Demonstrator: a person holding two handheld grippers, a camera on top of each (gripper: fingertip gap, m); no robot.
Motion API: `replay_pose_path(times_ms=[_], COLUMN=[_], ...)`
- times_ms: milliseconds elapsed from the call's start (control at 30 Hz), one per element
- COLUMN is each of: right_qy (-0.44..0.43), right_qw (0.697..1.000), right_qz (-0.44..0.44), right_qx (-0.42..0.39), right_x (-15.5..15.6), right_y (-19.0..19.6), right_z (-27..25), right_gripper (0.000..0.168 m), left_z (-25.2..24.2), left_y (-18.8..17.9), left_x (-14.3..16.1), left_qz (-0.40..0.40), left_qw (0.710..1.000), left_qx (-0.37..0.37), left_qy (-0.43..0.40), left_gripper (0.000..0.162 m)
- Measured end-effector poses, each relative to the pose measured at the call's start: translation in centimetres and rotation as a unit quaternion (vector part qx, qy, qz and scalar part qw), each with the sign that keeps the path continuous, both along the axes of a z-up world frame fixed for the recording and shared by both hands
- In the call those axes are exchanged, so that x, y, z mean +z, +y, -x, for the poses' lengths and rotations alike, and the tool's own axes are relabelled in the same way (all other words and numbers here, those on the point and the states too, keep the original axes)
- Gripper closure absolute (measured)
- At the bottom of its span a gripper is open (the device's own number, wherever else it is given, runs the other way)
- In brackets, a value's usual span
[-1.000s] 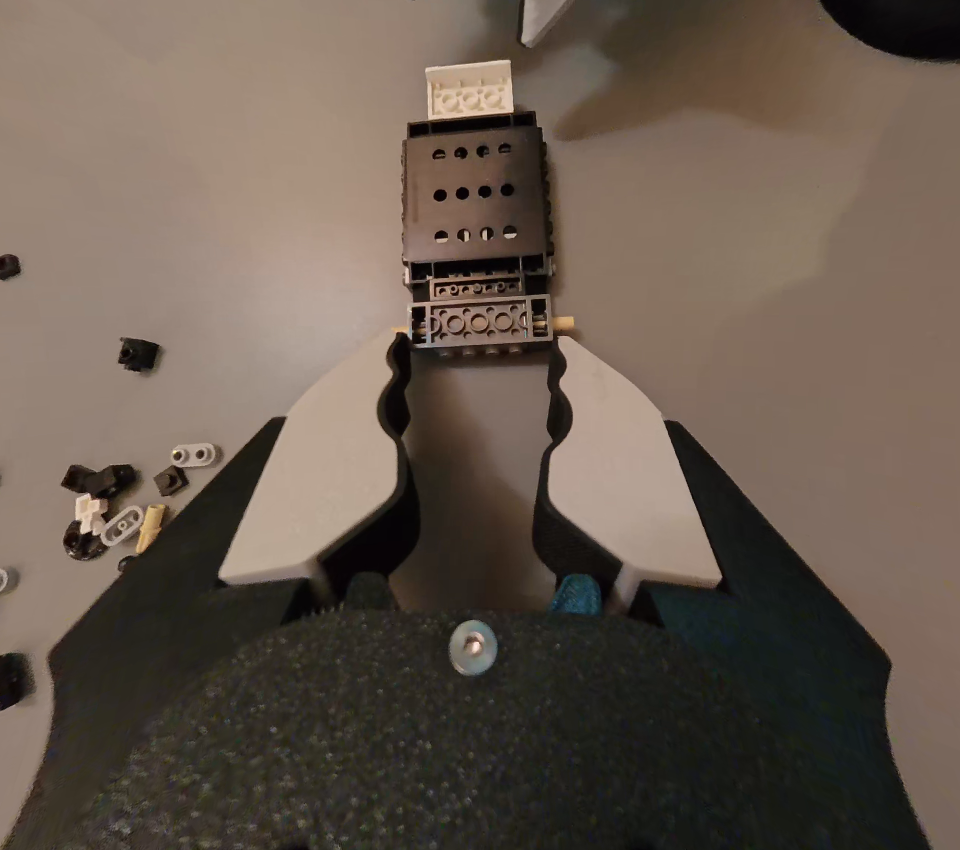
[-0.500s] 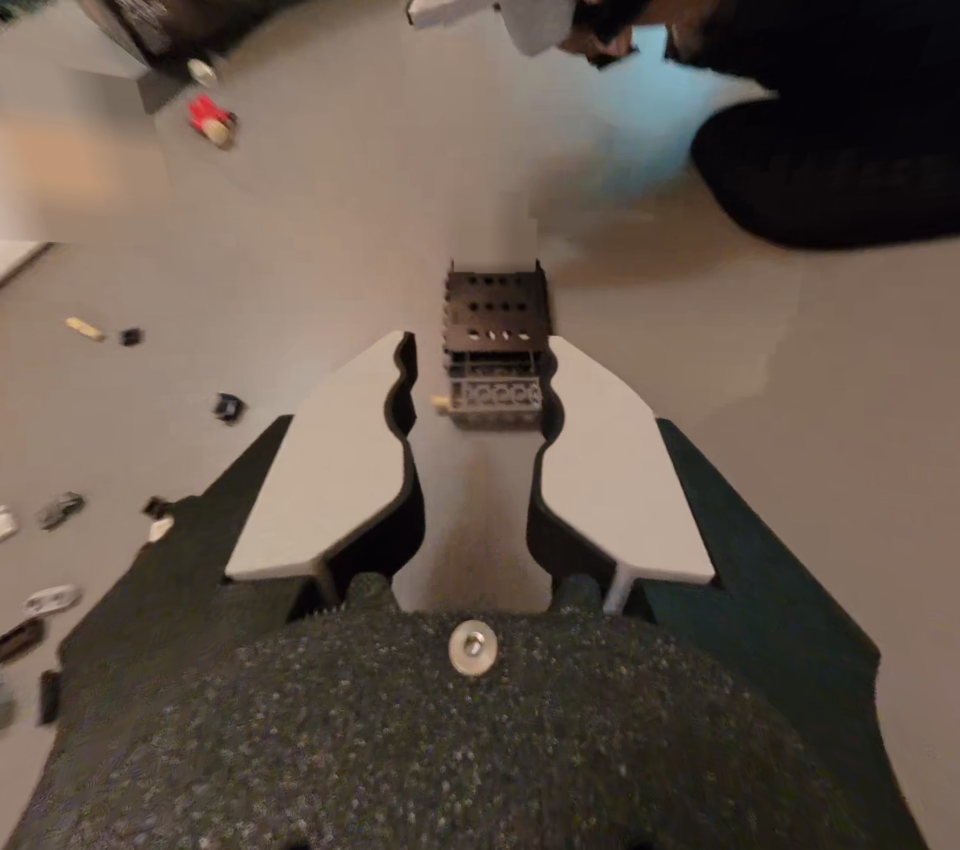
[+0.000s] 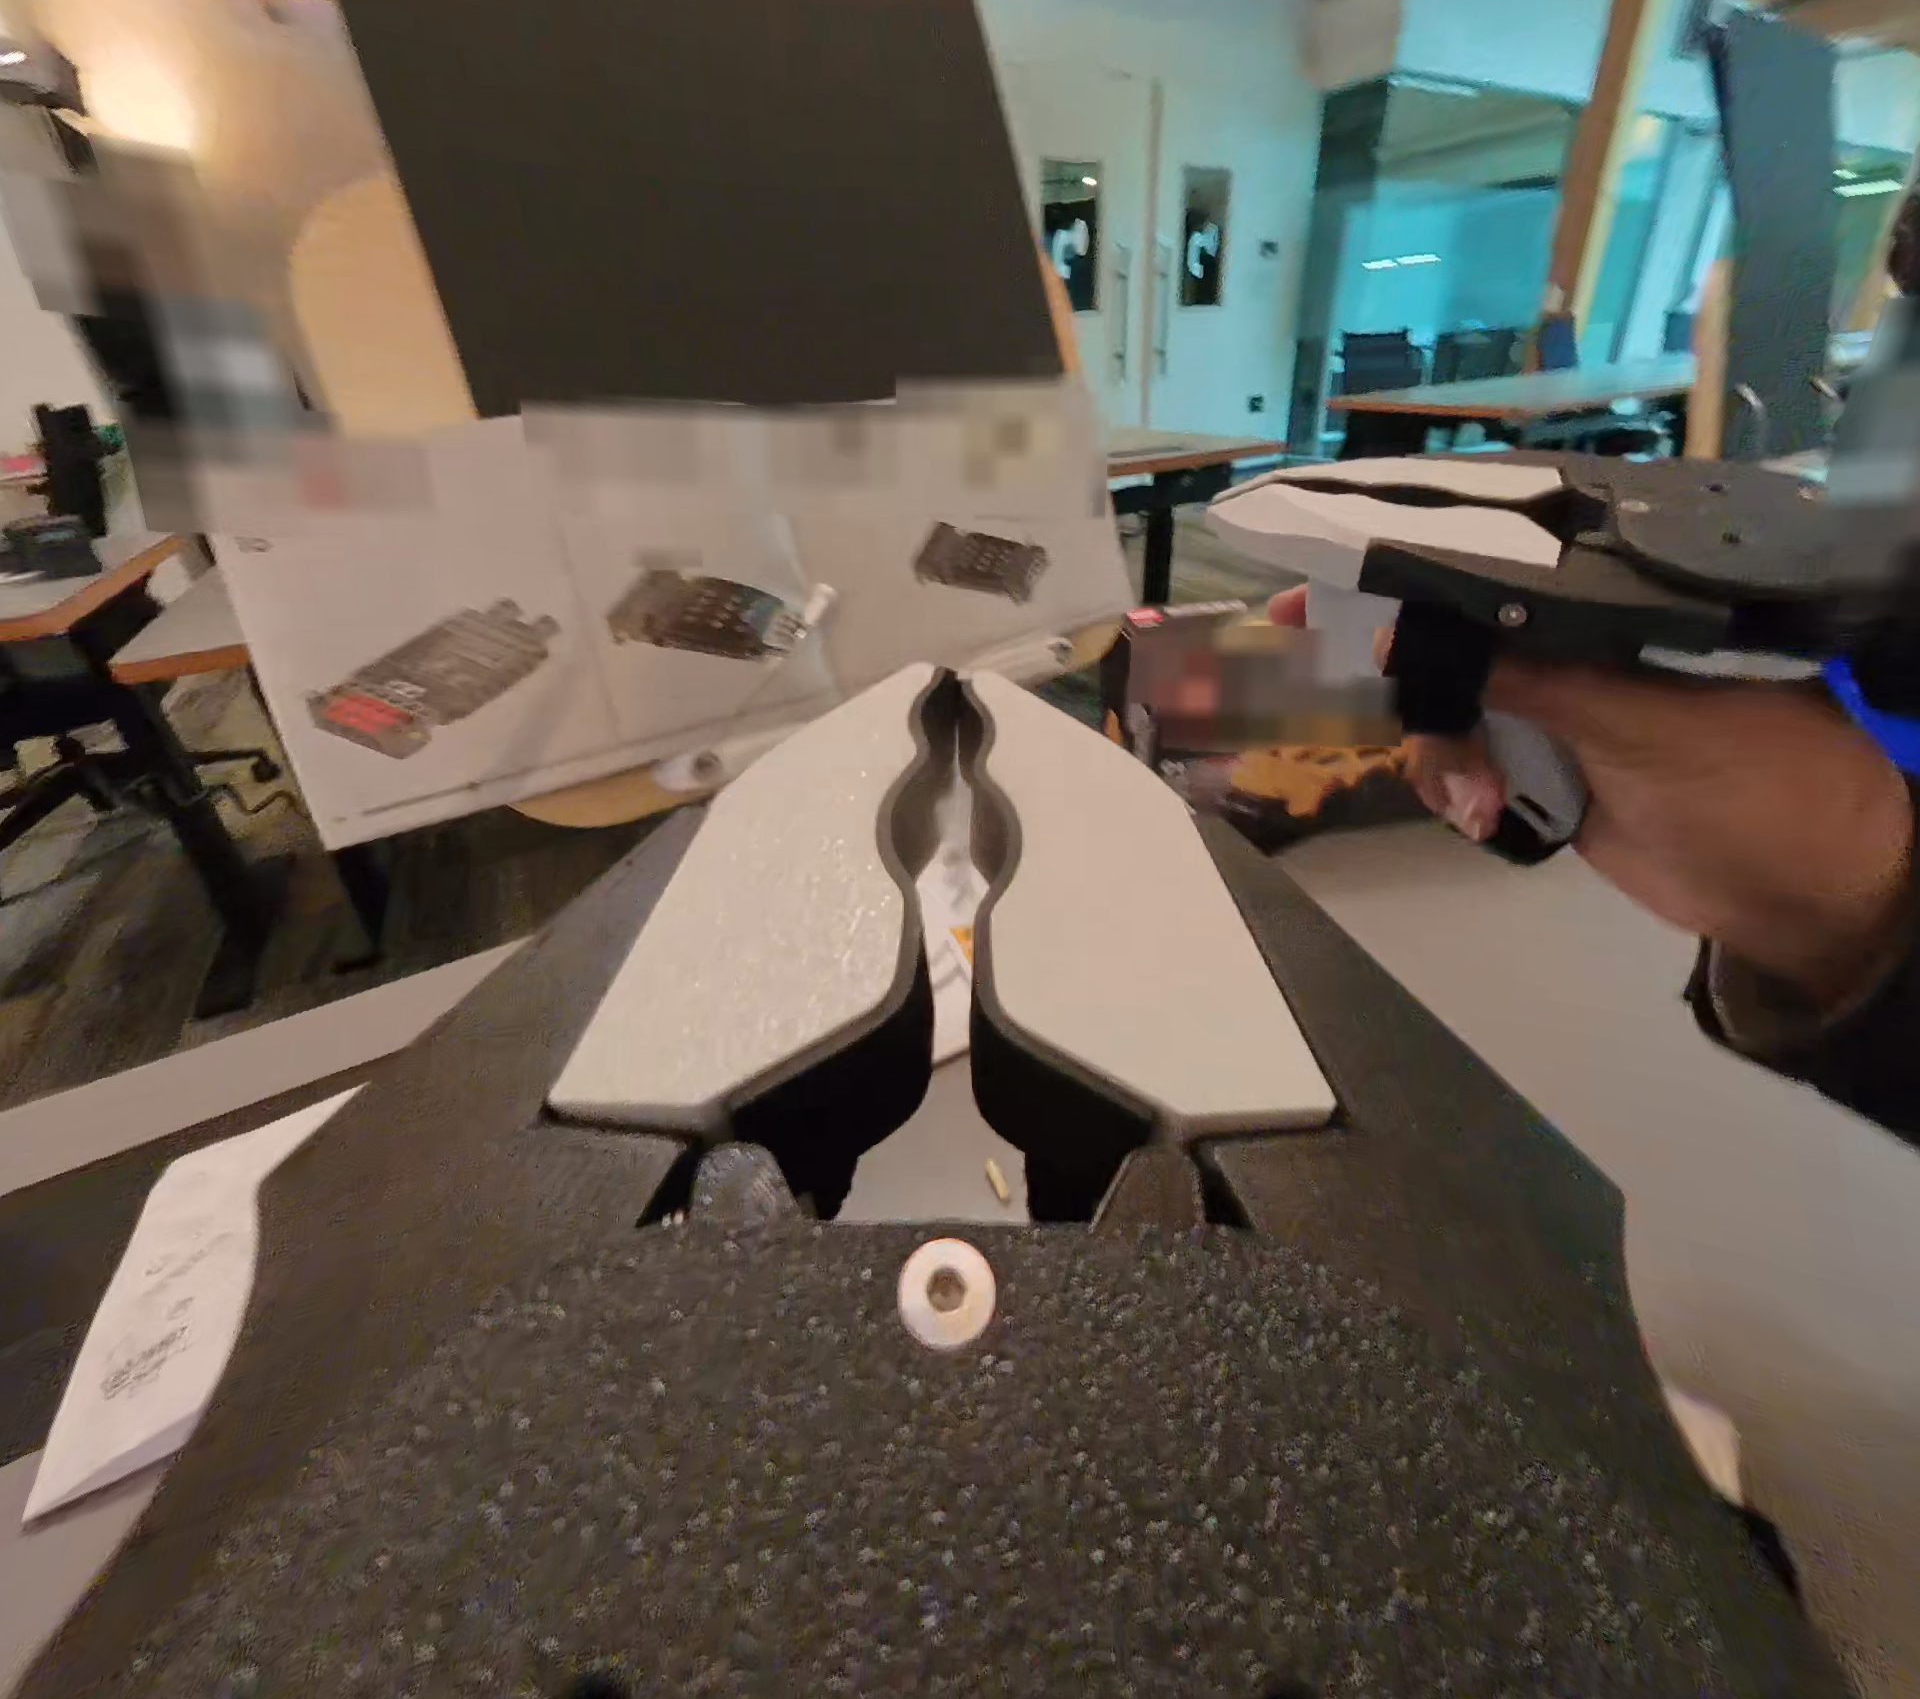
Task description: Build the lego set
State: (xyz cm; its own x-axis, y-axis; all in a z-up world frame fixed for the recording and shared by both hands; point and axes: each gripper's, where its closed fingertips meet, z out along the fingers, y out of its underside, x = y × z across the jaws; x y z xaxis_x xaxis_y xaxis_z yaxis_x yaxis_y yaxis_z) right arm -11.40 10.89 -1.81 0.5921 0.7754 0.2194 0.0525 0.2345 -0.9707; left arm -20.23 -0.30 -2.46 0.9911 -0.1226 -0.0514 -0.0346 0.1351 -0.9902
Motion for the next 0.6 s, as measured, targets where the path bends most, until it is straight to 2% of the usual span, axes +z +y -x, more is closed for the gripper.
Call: replay_pose_path(times_ms=[133,300,400,600], right_qy=[0.011,0.025,0.043,0.042], right_qw=[0.999,0.998,0.997,0.998], right_qz=[-0.012,0.007,0.029,0.019], right_qx=[-0.038,-0.055,-0.051,-0.043], right_x=[1.4,-0.5,-1.3,-1.5], right_y=[4.3,8.2,8.9,8.7], right_z=[3.3,6.3,7.4,8.2], right_gripper=[0.168,0.168,0.168,0.168], left_z=[2.4,4.5,5.7,6.1], left_y=[2.6,2.9,3.1,3.0], left_x=[-0.1,-3.2,-3.7,-3.9], left_qz=[0.004,0.021,0.024,0.006], left_qw=[0.999,0.997,0.995,0.993], left_qx=[0.037,0.074,0.096,0.118], left_qy=[-0.039,-0.020,-0.013,-0.010], left_gripper=[0.162,0.162,0.162,0.162])
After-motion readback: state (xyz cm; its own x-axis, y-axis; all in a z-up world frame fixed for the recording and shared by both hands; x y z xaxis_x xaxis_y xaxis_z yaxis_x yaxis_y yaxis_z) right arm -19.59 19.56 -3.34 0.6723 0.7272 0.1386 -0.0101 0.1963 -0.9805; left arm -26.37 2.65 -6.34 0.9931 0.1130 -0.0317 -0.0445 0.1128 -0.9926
